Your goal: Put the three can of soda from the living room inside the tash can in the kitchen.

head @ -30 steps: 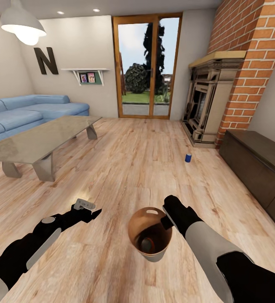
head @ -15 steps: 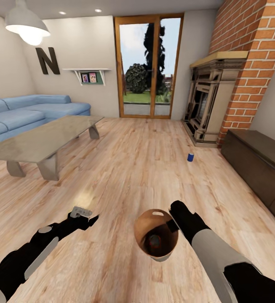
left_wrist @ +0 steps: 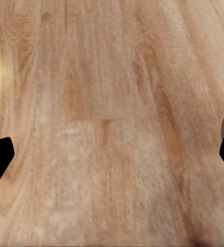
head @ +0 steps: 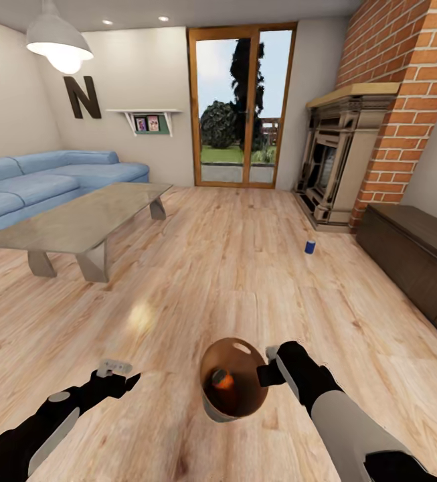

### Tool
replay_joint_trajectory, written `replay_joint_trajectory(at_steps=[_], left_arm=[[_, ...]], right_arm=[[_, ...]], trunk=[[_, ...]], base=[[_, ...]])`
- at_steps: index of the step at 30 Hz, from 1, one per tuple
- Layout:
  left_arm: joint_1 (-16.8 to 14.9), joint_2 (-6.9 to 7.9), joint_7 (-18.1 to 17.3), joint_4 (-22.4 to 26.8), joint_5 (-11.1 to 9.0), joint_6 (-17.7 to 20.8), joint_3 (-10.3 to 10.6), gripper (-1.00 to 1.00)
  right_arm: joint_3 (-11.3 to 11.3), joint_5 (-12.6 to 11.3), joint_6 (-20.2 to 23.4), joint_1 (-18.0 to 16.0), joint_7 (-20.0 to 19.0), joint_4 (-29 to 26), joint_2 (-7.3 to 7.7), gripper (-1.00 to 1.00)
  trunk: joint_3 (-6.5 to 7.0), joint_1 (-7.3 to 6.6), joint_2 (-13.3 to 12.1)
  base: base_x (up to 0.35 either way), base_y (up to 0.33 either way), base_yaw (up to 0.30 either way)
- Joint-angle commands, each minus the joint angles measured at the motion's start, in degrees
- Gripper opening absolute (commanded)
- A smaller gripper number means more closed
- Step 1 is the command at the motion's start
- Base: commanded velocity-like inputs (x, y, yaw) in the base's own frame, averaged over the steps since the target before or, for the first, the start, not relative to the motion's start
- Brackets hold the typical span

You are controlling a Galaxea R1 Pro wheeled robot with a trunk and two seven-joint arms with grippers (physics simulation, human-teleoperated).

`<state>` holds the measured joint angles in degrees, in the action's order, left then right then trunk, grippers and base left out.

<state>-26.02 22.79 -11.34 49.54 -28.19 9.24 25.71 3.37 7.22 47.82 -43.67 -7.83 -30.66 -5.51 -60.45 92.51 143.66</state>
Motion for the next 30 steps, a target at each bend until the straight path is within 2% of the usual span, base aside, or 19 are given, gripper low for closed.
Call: replay_joint_trajectory(at_steps=[1,30], left_arm=[[0.0,-0.01,0.0,0.0,0.0,-0.1,0.0,1.0],[0.0,-0.03,-0.2,-0.1,0.0,-0.5,0.0,1.0]], right_arm=[[-0.1,-0.7,0.0,0.0,-0.1,-0.4,-0.01,-1.0],[-0.1,-0.7,-0.2,0.0,-0.2,-0.5,0.01,-1.0]], trunk=[[0.01,-0.01,0.0],[0.01,-0.01,0.0]], base=[[-0.119,0.259,0.0],[-0.013,0.289,0.0]])
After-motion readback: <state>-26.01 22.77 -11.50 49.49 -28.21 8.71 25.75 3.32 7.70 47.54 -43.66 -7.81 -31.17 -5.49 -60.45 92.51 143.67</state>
